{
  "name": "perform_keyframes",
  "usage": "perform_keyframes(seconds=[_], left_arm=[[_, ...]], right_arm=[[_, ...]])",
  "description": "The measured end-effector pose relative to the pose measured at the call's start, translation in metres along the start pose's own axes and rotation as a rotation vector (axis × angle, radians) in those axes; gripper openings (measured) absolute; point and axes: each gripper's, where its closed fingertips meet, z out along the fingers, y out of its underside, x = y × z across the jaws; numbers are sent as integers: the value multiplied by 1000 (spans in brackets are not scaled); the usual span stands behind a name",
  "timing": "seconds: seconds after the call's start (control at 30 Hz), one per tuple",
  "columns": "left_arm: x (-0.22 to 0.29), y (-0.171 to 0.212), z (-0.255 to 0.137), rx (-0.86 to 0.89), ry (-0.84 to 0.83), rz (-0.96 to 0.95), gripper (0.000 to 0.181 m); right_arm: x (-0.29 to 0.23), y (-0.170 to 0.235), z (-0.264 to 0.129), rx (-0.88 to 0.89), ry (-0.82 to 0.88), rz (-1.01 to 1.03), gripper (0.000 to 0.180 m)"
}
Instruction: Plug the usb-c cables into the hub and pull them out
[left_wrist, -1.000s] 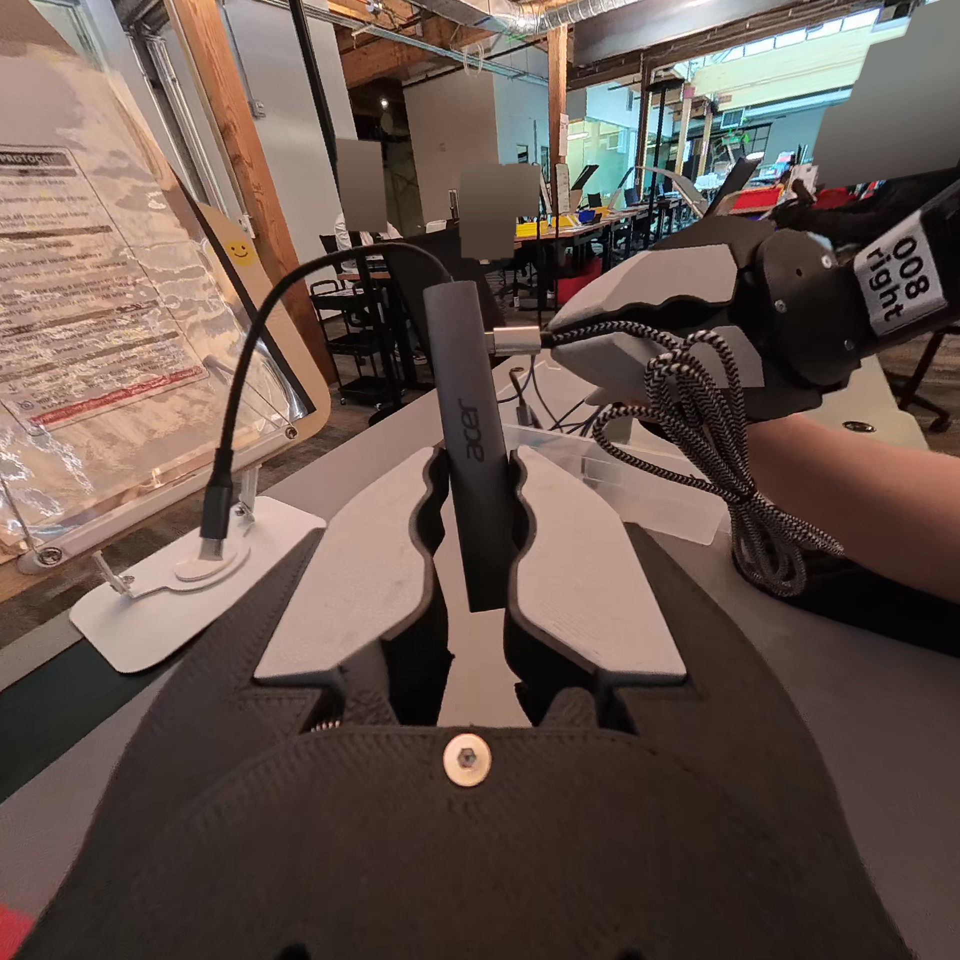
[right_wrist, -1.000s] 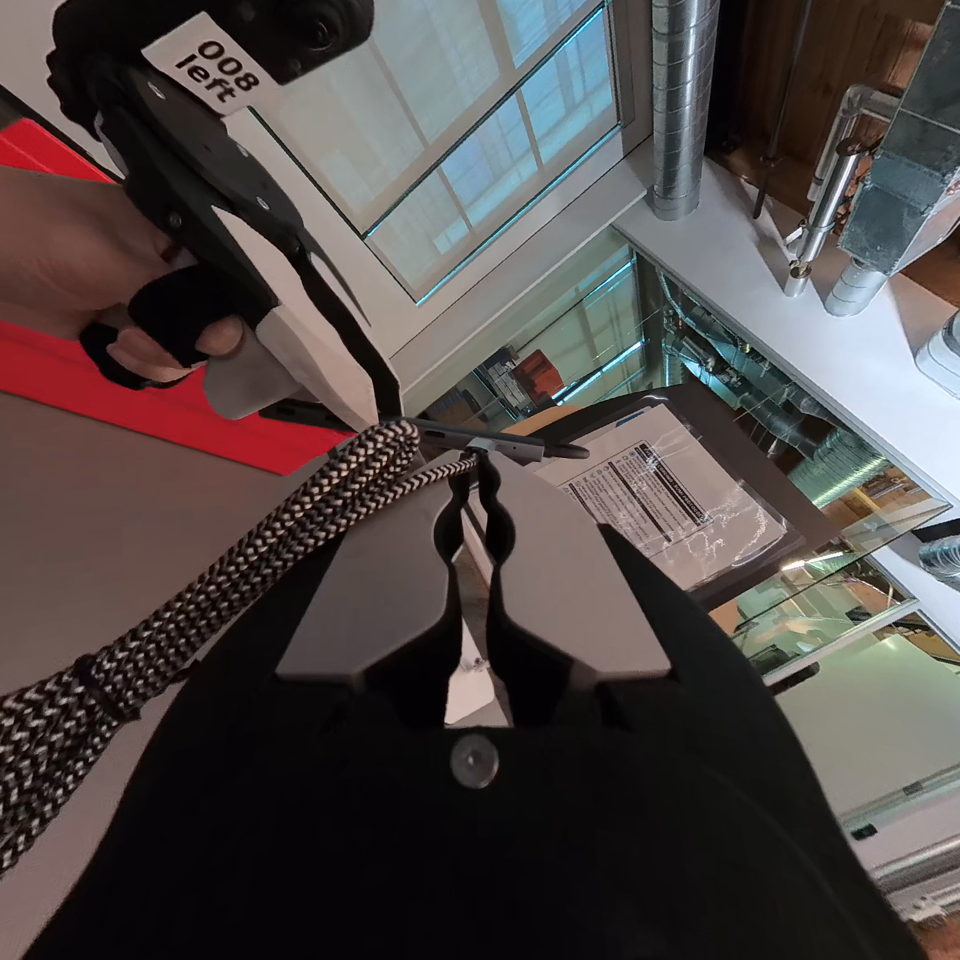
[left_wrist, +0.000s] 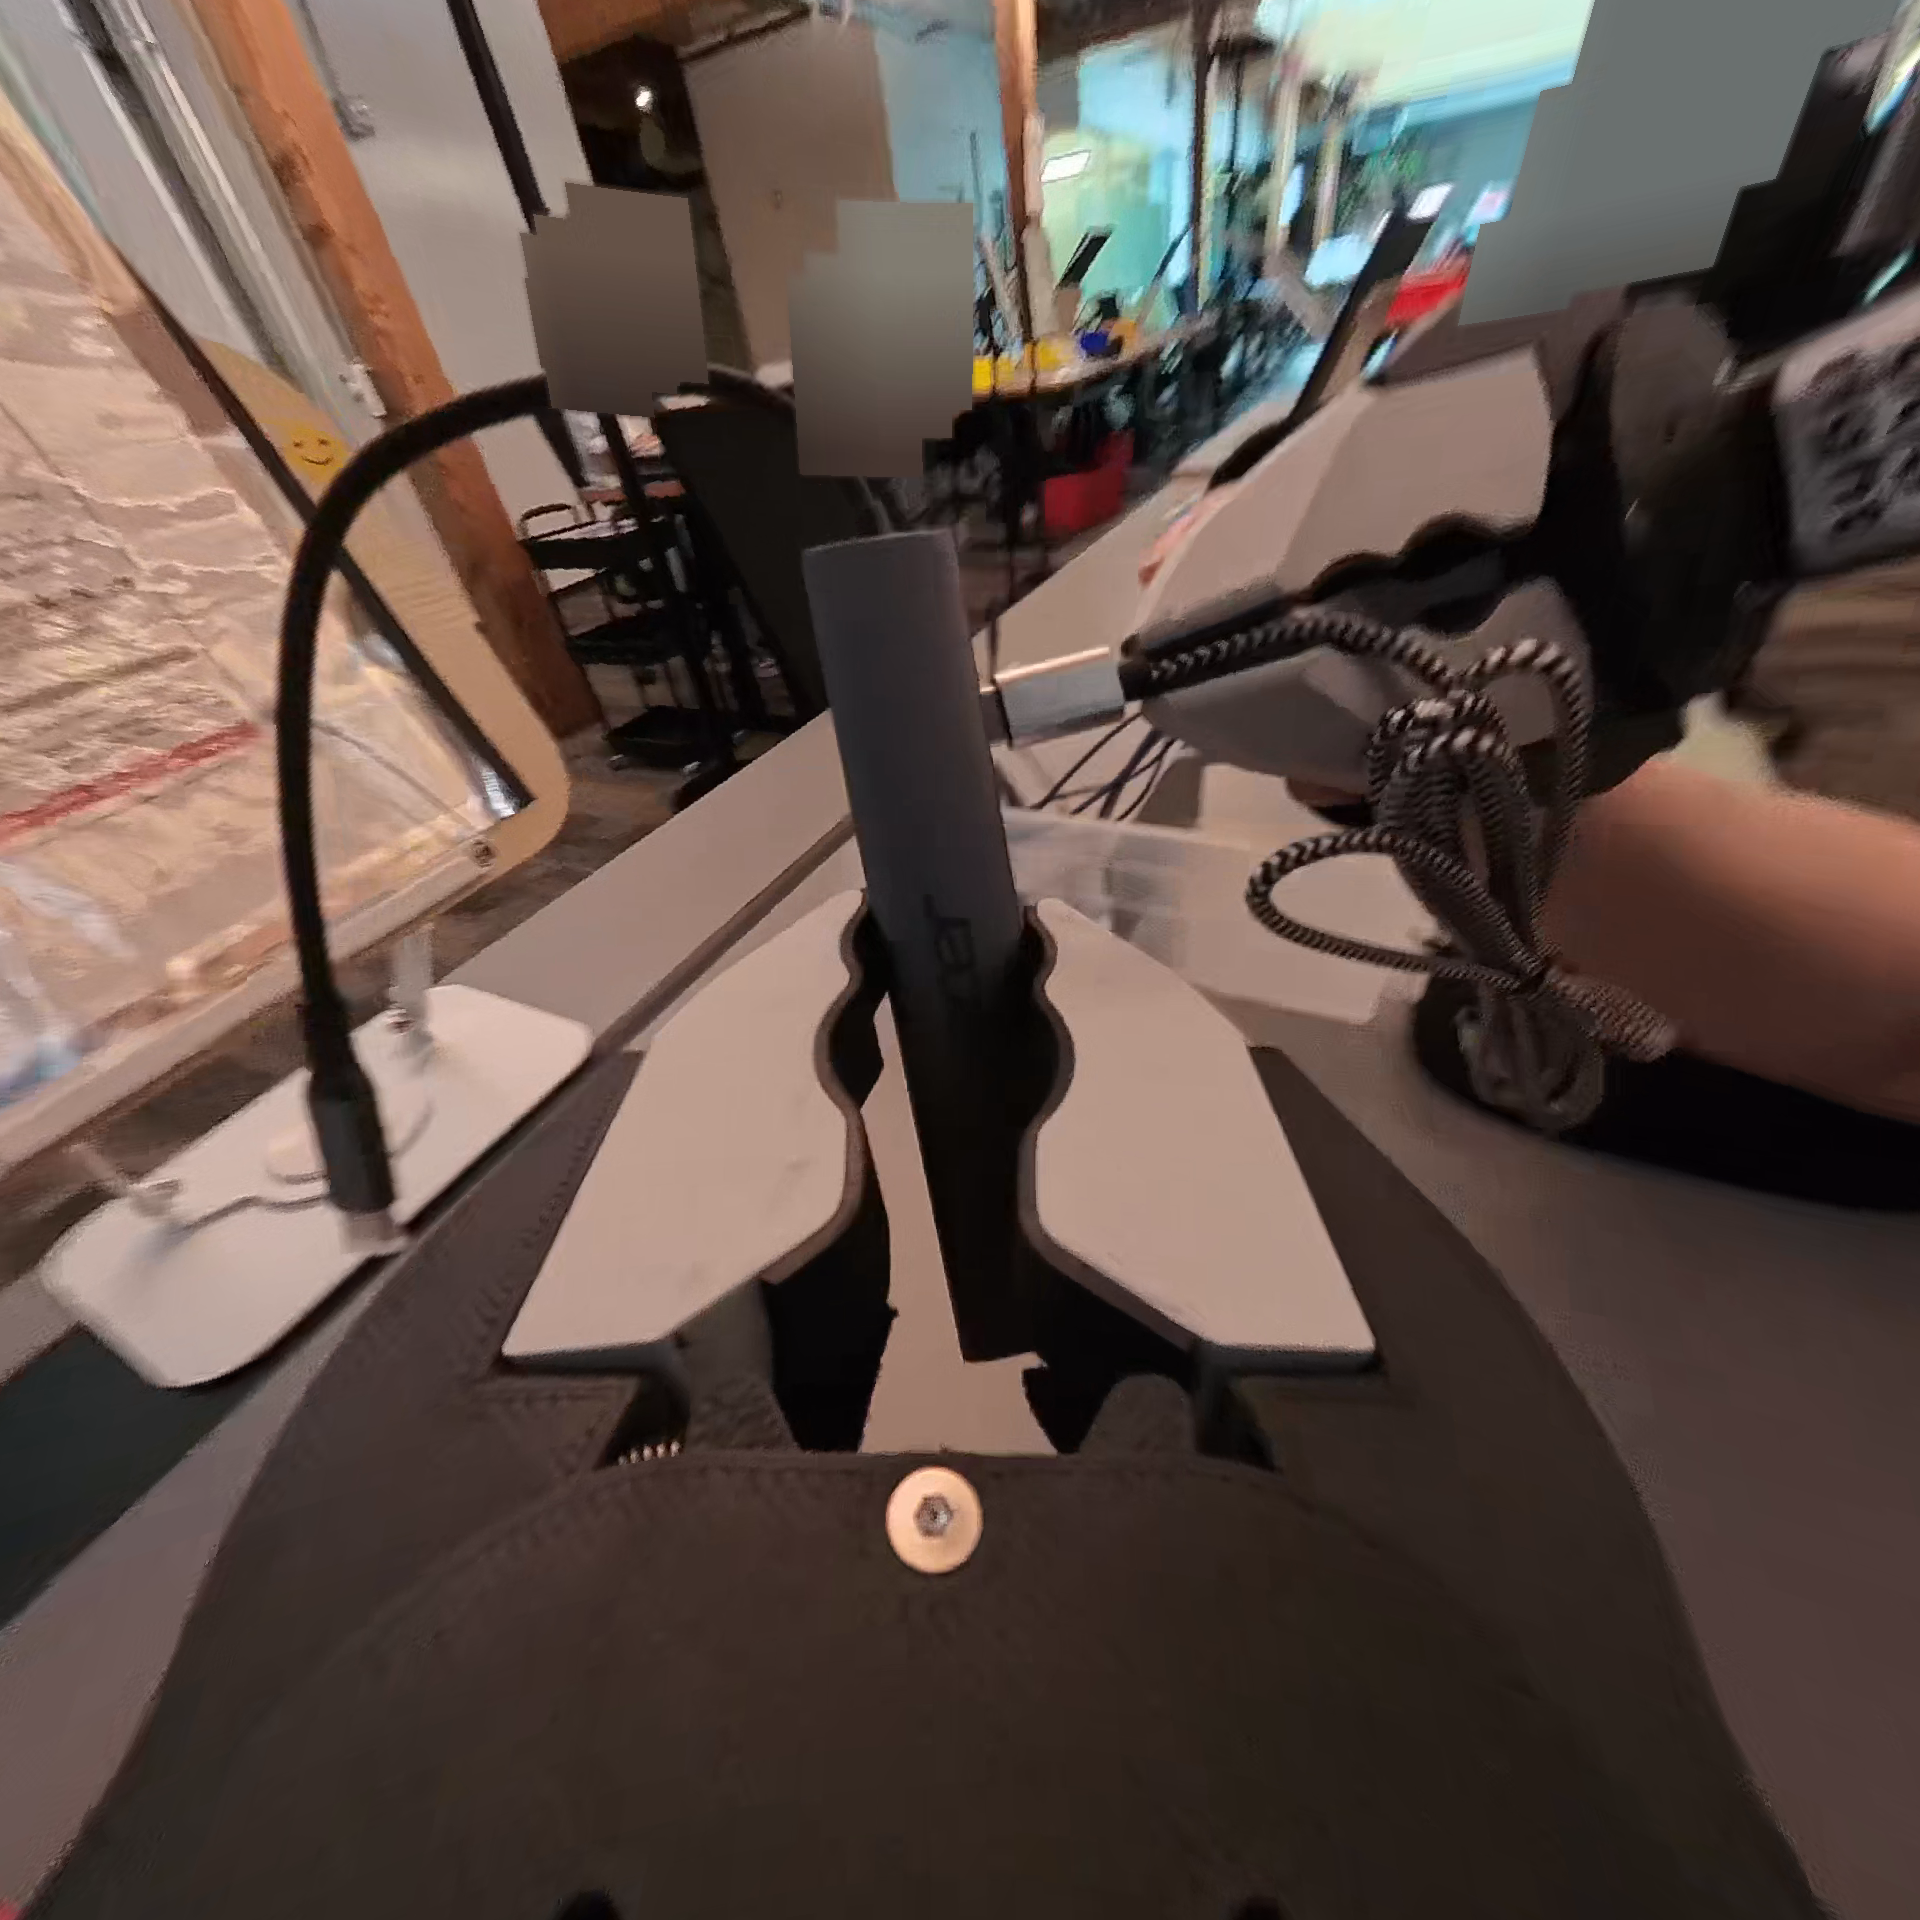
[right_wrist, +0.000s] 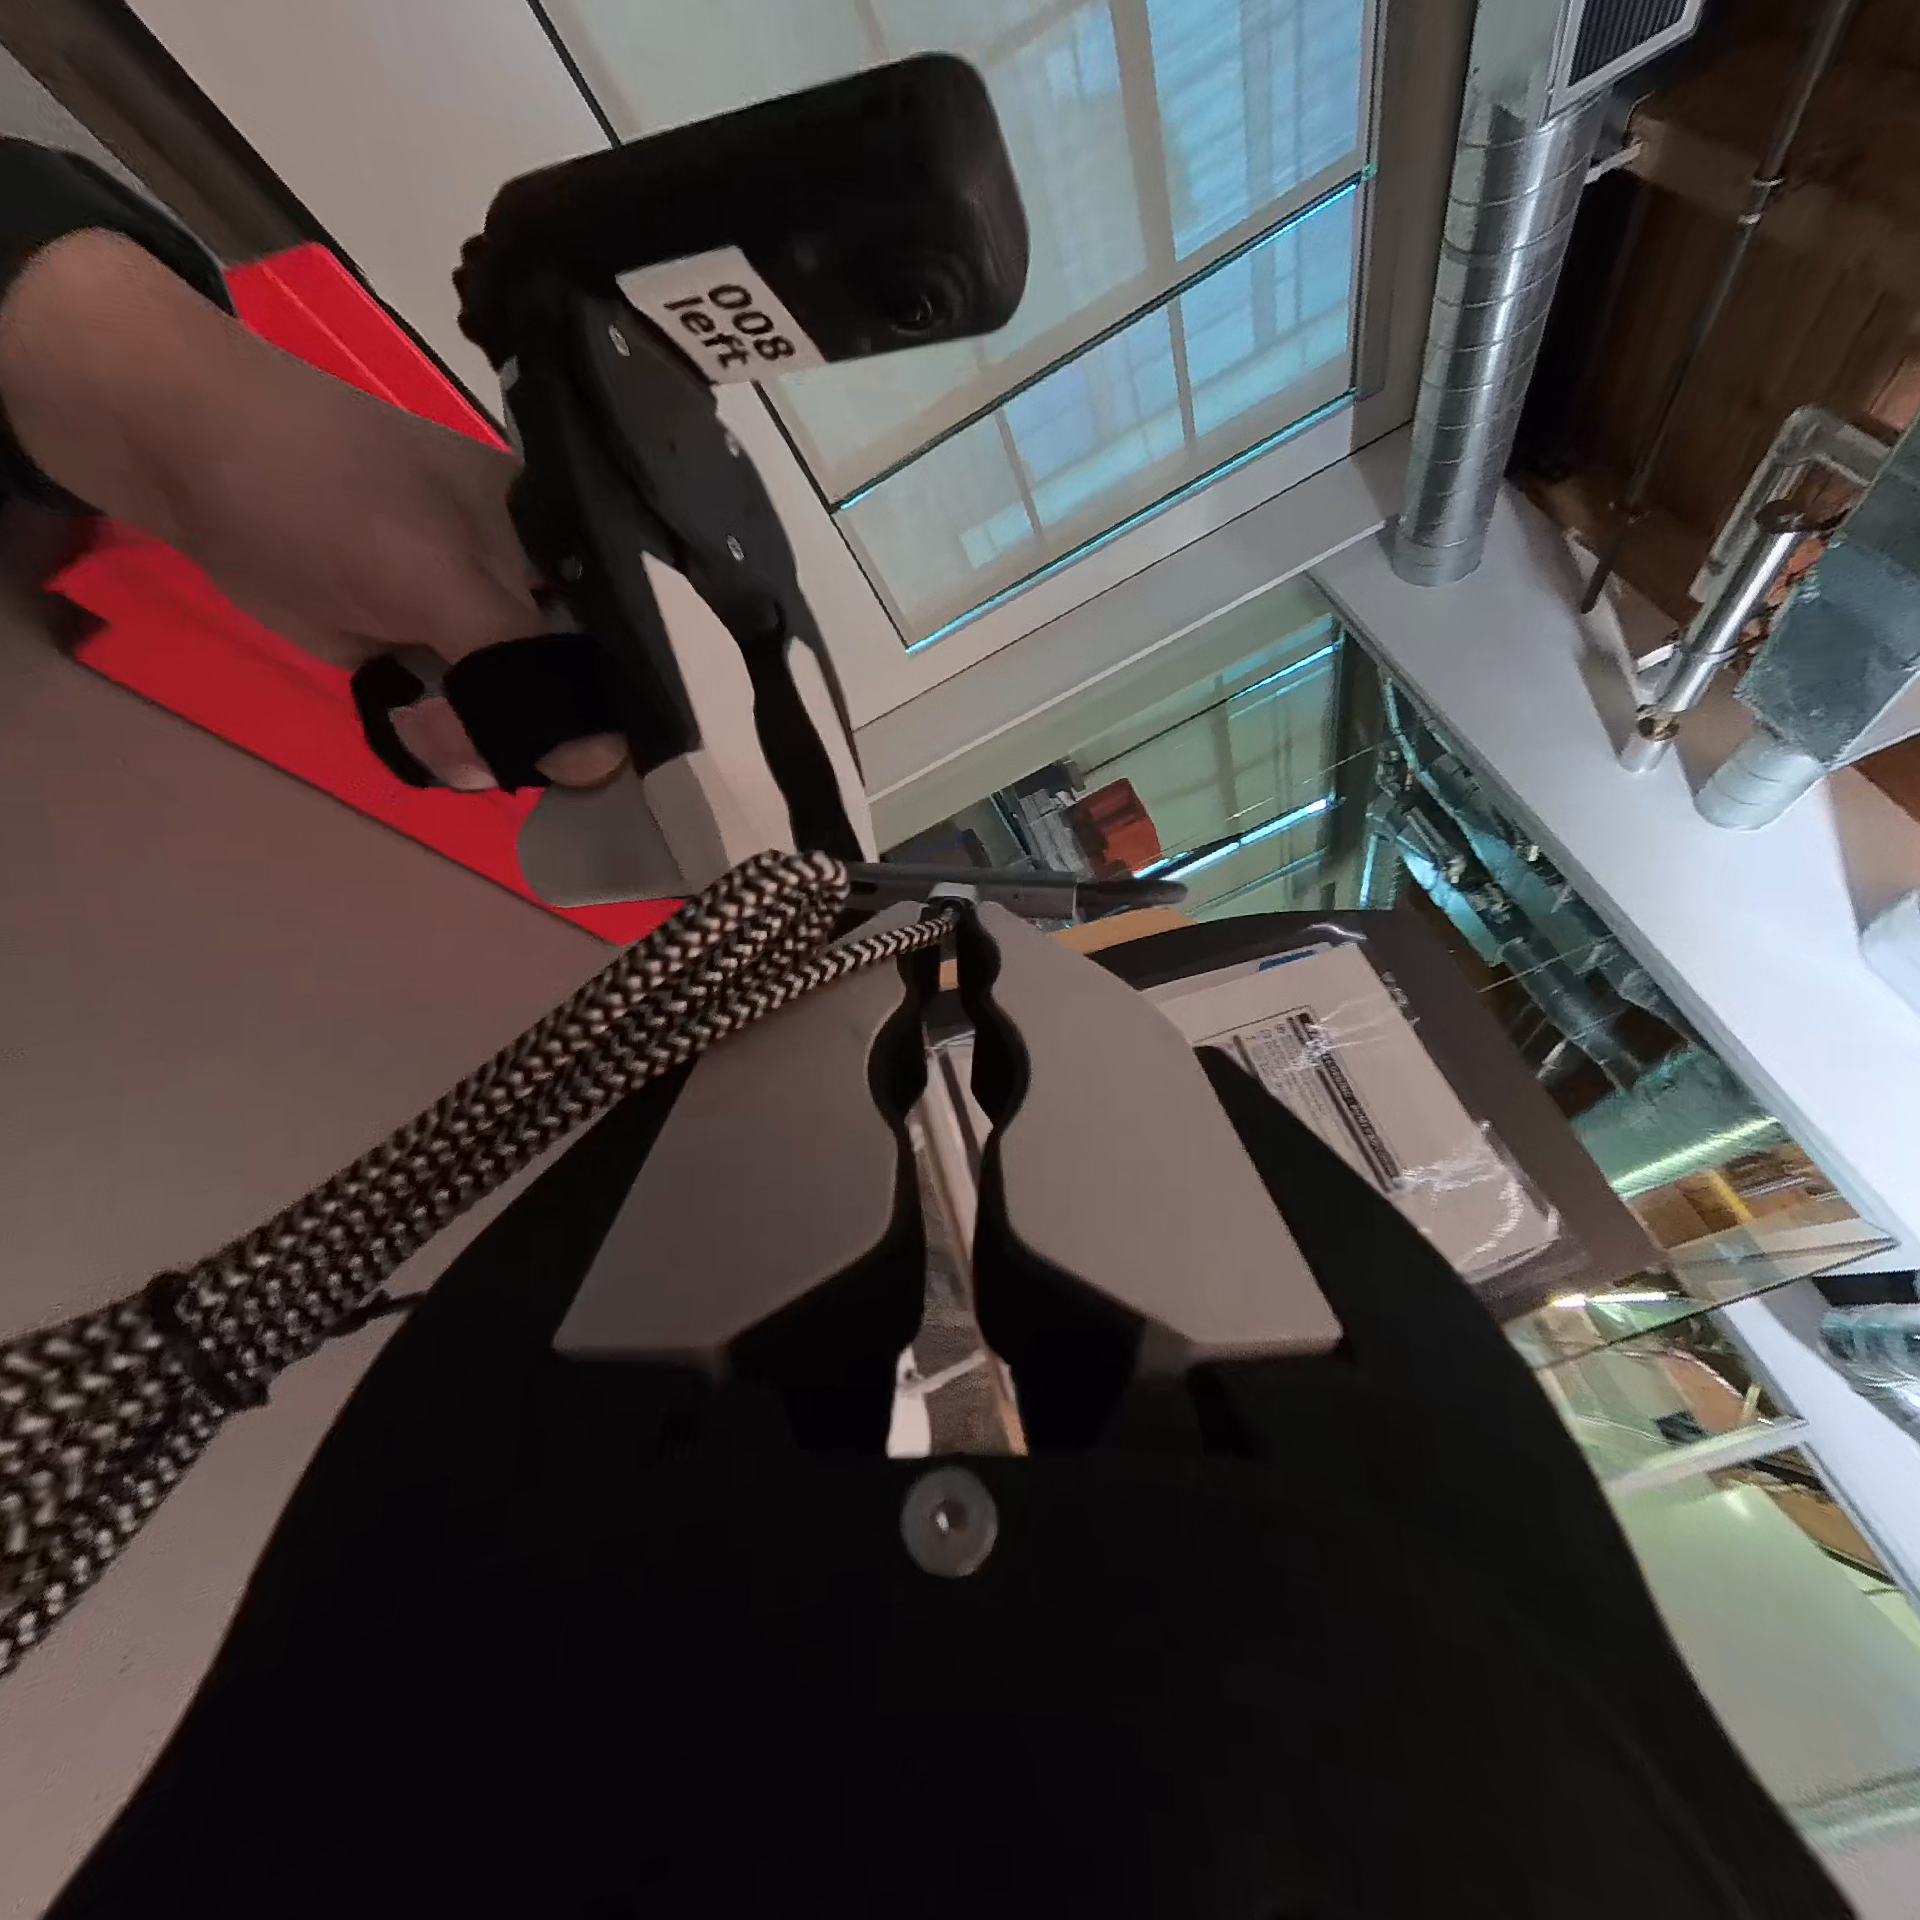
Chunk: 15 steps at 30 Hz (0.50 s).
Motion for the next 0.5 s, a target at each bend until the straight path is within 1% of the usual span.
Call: perform_keyframes(seconds=[0.07, 0.13, 0.3, 0.5], left_arm=[[-4, 3, -1, -57, -68, 95, 24], [-7, 2, -3, -80, -116, 142, 24], [-7, 4, -2, -87, -127, 75, 24], [-11, 8, -4, -142, -188, 135, 25]], right_arm=[[-2, 1, 1, 9, -12, 23, 3], [-1, 1, 2, 29, -5, 45, 3], [-1, 3, 4, 30, -1, 71, 4], [-3, 4, 6, 29, -17, 97, 4]])
